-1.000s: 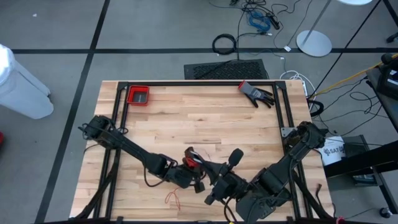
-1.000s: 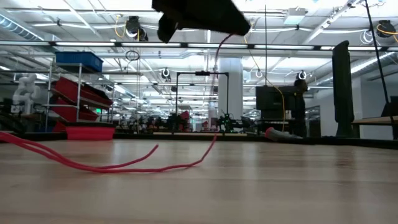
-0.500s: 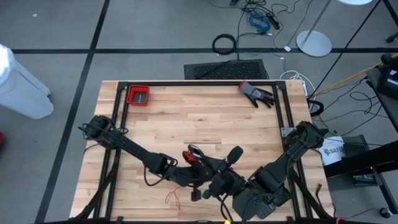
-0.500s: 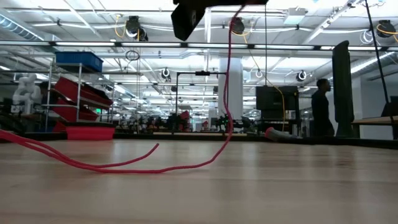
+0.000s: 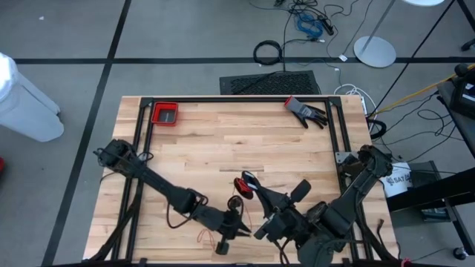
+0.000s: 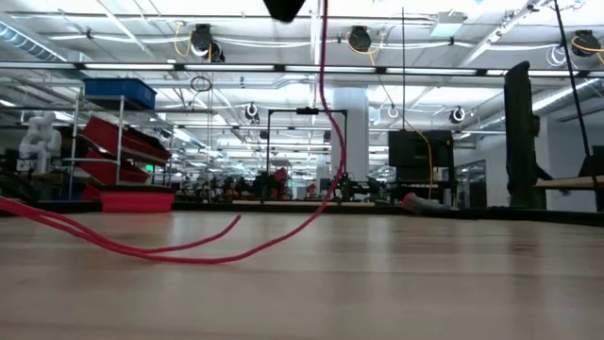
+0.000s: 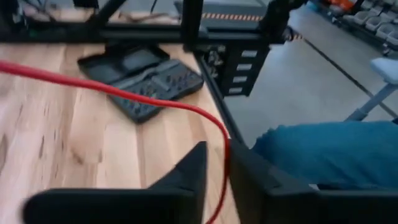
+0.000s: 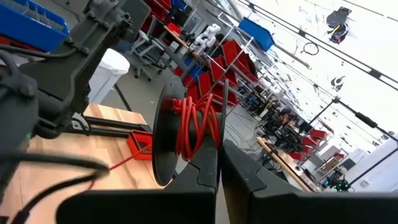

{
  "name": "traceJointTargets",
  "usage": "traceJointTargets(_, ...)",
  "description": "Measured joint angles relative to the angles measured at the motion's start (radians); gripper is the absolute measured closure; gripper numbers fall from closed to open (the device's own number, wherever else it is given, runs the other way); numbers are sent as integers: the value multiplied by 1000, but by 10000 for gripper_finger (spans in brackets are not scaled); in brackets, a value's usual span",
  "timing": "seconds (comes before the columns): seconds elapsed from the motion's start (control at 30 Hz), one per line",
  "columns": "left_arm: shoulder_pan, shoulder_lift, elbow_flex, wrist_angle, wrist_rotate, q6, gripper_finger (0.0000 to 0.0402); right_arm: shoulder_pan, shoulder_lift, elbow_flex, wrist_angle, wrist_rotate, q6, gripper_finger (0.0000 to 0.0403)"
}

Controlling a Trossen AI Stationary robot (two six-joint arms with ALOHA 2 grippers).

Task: Coil cords
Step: Coil the red wire onto the spool

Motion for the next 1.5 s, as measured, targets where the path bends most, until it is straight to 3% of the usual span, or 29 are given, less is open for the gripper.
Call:
traceJointTargets(0.2, -35, 0, 24, 47, -15, 31, 229, 8, -9, 0, -2, 2, -2, 403)
traceJointTargets(0.37, -60, 0, 62, 47, -115, 32, 186, 18, -13, 0, -4, 1, -4, 403)
traceJointTargets(0.63, -63, -28, 102, -92, -381, -80, 181, 55, -35, 0, -10, 0, -3, 403)
traceJointTargets(0.97, -86, -51, 104, -142, -505, -71, 181, 84, -43, 0, -11, 0, -6, 403)
traceJointTargets(1.2, -98, -51, 103, -173, -745, -11, 181, 84, -43, 0, -11, 0, -6, 403)
traceJointTargets(1.5, -100, -51, 103, -157, -834, -2, 181, 84, -43, 0, -11, 0, -6, 403)
